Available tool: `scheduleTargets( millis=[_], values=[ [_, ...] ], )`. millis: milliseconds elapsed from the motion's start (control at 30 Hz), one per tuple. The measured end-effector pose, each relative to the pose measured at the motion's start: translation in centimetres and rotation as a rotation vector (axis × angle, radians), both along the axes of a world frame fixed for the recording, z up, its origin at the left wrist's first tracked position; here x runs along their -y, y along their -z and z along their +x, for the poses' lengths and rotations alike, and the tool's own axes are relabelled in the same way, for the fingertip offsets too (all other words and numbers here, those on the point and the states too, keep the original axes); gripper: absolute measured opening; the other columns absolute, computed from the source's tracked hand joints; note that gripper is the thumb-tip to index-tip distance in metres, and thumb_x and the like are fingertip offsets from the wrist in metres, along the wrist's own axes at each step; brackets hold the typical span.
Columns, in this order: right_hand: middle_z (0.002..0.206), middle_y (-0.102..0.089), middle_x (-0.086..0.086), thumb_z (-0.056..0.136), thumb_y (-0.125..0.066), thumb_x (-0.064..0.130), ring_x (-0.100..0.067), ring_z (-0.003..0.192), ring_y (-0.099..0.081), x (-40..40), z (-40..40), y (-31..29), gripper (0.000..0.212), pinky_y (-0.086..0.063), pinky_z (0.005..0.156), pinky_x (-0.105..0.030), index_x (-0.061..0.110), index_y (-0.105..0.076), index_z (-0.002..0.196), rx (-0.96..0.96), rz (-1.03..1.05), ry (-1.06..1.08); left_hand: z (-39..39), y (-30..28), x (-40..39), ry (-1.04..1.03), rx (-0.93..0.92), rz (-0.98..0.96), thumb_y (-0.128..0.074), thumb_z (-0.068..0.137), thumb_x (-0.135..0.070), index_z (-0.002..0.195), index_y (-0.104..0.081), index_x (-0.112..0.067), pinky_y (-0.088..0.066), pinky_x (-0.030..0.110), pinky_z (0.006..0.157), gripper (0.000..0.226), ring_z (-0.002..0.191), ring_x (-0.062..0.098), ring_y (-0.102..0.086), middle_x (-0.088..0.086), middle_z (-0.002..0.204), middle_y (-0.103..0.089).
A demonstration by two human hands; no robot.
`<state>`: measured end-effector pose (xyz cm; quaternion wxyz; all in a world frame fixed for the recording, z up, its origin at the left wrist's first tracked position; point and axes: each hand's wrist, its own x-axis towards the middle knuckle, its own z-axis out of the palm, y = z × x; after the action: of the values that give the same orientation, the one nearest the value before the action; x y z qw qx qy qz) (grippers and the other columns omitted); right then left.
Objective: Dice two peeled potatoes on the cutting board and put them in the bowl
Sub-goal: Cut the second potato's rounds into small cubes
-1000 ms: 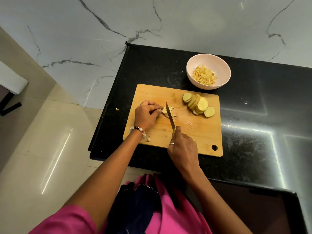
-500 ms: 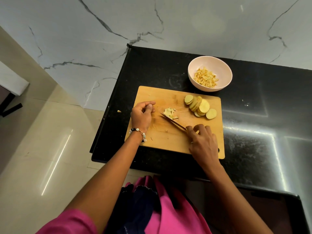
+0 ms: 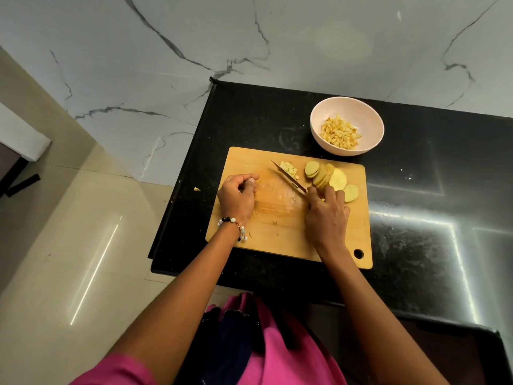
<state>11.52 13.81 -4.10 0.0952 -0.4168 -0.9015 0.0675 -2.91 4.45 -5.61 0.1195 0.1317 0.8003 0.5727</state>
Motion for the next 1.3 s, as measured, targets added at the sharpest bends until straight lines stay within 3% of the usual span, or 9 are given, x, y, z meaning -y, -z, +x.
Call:
scheduleTargets(
  millis=[267, 367, 500, 600, 733, 867, 1033, 1167, 1300],
  values=[
    [0.109, -0.055, -0.014, 0.086, -0.057, 0.004, -0.032, 0.101, -0.046, 0.3, 2.5, 0.1, 0.038, -0.042, 0.073, -0.042, 0.010, -0.061, 0.123, -0.130, -0.090, 0.017, 0.0, 0.0, -0.8, -0.038, 0.022, 0.011, -0.066, 0.086, -0.019, 0.093, -0.074, -0.015, -0.056, 0.027, 0.070, 0.011, 0.079, 0.014, -0.065, 0.001, 0.091, -0.070],
    [0.097, -0.058, -0.014, 0.090, -0.054, 0.006, -0.030, 0.093, -0.050, -0.4, 2.7, -0.8, 0.029, -0.036, 0.069, -0.032, 0.005, -0.064, 0.117, -0.299, -0.239, 0.105, 0.2, -1.2, -1.8, 0.011, -0.050, -0.006, -0.069, 0.085, -0.023, 0.096, -0.074, -0.012, -0.049, 0.012, 0.068, 0.016, 0.083, 0.009, -0.063, 0.001, 0.093, -0.071],
    [0.085, -0.067, -0.007, 0.093, -0.055, 0.012, -0.021, 0.080, -0.058, -1.6, 3.0, -2.4, 0.021, -0.045, 0.070, -0.038, 0.006, -0.070, 0.107, -0.540, -0.581, 0.217, 0.2, -2.9, -4.4, 0.298, -0.194, -0.103, -0.070, 0.083, -0.020, 0.101, -0.073, -0.015, -0.050, 0.014, 0.074, 0.019, 0.088, 0.008, -0.062, 0.000, 0.098, -0.070],
    [0.078, -0.067, -0.003, 0.095, -0.054, 0.015, -0.013, 0.070, -0.054, -2.0, 3.6, -2.9, 0.020, -0.044, 0.062, -0.035, 0.015, -0.072, 0.089, -0.624, -0.795, 0.264, -0.2, -3.4, -7.0, 0.555, -0.365, -0.293, -0.069, 0.084, -0.018, 0.119, -0.065, -0.019, -0.047, 0.027, 0.088, 0.035, 0.105, 0.017, -0.055, 0.001, 0.116, -0.065],
    [0.081, -0.064, -0.015, 0.097, -0.051, 0.016, -0.018, 0.067, -0.047, -2.1, 4.4, -3.3, 0.024, -0.037, 0.054, -0.032, 0.016, -0.070, 0.082, -0.690, -0.881, 0.331, -0.4, -4.2, -10.2, 0.842, -0.587, -0.589, -0.063, 0.088, -0.024, 0.137, -0.048, -0.026, -0.034, 0.040, 0.098, 0.051, 0.125, 0.023, -0.039, -0.003, 0.133, -0.055],
    [0.083, -0.065, -0.013, 0.098, -0.051, 0.016, -0.015, 0.067, -0.048, -2.1, 4.9, -3.3, 0.028, -0.037, 0.052, -0.030, 0.023, -0.067, 0.076, -0.710, -0.880, 0.373, -0.9, -4.2, -11.9, 0.941, -0.680, -0.728, -0.064, 0.087, -0.029, 0.141, -0.041, -0.031, -0.032, 0.041, 0.095, 0.058, 0.127, 0.023, -0.037, -0.003, 0.130, -0.055],
    [0.086, -0.068, -0.012, 0.097, -0.052, 0.017, -0.014, 0.069, -0.049, -2.1, 4.8, -3.3, 0.027, -0.040, 0.060, -0.033, 0.023, -0.068, 0.076, -0.710, -0.873, 0.384, -1.4, -3.7, -11.7, 0.948, -0.620, -0.545, -0.071, 0.082, -0.022, 0.138, -0.047, -0.021, -0.040, 0.041, 0.098, 0.060, 0.117, 0.024, -0.047, 0.006, 0.123, -0.055],
    [0.085, -0.067, -0.011, 0.097, -0.052, 0.017, -0.017, 0.070, -0.049, -2.1, 4.5, -3.2, 0.022, -0.040, 0.058, -0.033, 0.009, -0.072, 0.090, -0.715, -0.879, 0.382, -1.3, -3.1, -11.0, 0.900, -0.600, -0.352, -0.075, 0.077, -0.010, 0.127, -0.058, -0.007, -0.044, 0.021, 0.084, 0.053, 0.102, 0.020, -0.054, 0.009, 0.113, -0.057],
    [0.090, -0.068, -0.015, 0.097, -0.052, 0.019, -0.019, 0.070, -0.050, -2.2, 4.2, -3.0, 0.025, -0.040, 0.059, -0.034, 0.011, -0.071, 0.083, -0.713, -0.865, 0.391, -1.5, -3.2, -10.8, 0.824, -0.590, -0.285, -0.074, 0.078, -0.010, 0.113, -0.068, -0.010, -0.044, 0.019, 0.074, 0.036, 0.091, 0.017, -0.056, 0.008, 0.103, -0.061]
  ],
)
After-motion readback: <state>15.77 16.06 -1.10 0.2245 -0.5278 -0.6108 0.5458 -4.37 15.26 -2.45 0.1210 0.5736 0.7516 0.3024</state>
